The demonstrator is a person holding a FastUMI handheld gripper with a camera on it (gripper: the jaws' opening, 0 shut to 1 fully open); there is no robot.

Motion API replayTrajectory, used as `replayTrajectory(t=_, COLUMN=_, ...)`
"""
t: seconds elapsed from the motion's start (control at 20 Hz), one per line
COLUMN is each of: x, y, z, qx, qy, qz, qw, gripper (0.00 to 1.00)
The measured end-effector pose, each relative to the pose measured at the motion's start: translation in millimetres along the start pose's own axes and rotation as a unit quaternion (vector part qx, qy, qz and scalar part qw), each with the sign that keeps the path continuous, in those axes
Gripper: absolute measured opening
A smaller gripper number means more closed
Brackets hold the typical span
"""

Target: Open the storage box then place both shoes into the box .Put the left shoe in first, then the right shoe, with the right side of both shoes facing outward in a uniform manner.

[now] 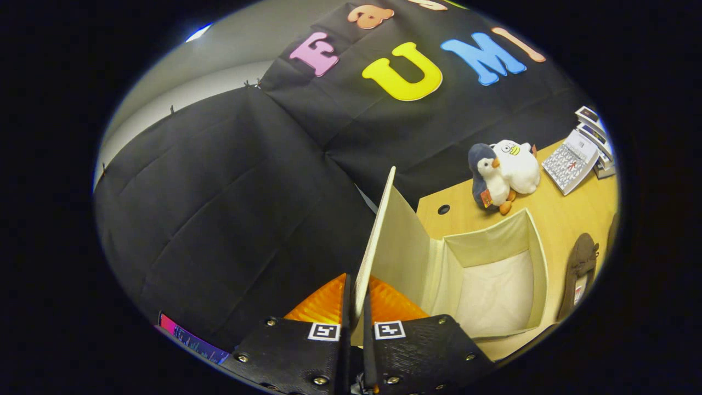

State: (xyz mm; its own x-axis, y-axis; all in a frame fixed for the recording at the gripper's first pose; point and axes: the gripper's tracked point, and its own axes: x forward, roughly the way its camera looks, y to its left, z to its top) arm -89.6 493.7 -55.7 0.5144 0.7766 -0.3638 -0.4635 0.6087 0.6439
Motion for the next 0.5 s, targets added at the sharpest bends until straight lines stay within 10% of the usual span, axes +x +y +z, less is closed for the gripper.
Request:
replayTrajectory(t=0.1, x=12, y=13, z=-3, qx=-0.029, qy=0.01, qz=0.015, qw=0.999, gripper=0.18)
replayTrajectory(t=0.25, x=5, y=30, z=4, qx=-0.082, qy=-0.001, qz=0.017, qw=0.997, gripper=0.91)
replayTrajectory(t=0.5, x=-14, y=10, z=25, qx=-0.146, qy=-0.041, qz=-0.008, qw=0.988, gripper=0.97)
